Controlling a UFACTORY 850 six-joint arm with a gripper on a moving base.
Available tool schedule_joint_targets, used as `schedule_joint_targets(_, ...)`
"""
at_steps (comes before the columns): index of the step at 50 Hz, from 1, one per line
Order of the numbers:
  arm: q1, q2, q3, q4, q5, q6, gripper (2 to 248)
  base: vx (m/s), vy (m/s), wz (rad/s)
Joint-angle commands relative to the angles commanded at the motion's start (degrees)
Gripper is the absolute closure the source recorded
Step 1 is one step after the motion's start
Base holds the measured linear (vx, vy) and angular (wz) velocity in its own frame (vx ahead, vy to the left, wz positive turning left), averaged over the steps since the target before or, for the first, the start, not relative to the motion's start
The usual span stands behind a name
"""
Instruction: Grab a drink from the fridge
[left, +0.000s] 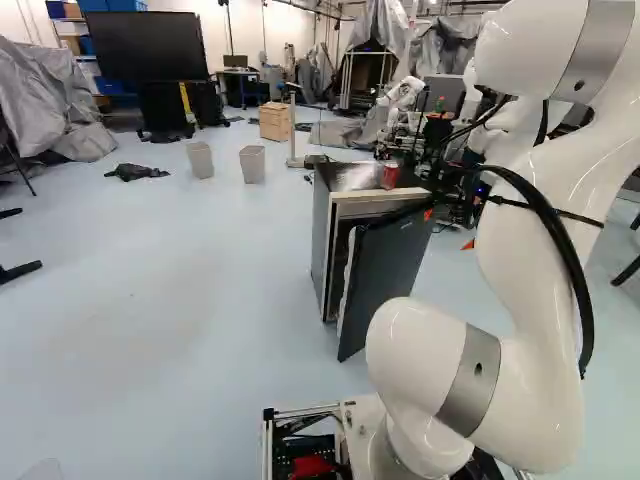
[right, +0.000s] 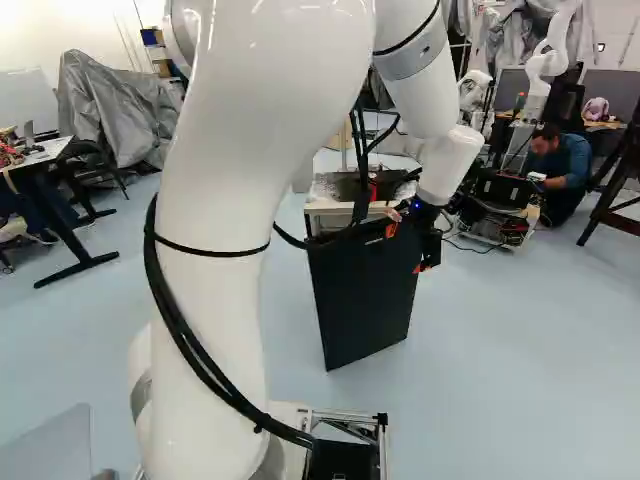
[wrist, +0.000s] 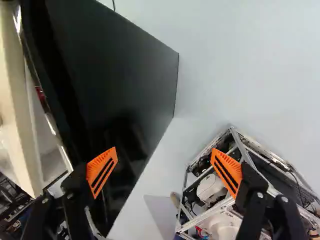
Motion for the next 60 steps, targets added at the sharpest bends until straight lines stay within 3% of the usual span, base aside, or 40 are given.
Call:
schedule_joint_targets(12, 0.2, 2.7, 3.8, -5.5, 0.8, 0.0, 3, 0.000, 0.000, 0.000)
schedule_joint_targets(35, 2.6, 7.5, 10.4, -19.1, 4.8, 0.0, 3, 0.000, 0.000, 0.000)
schedule_joint_targets(60, 4.7, 13.8, 18.3, -33.2, 14.1, 0.0, 3, 0.000, 0.000, 0.000)
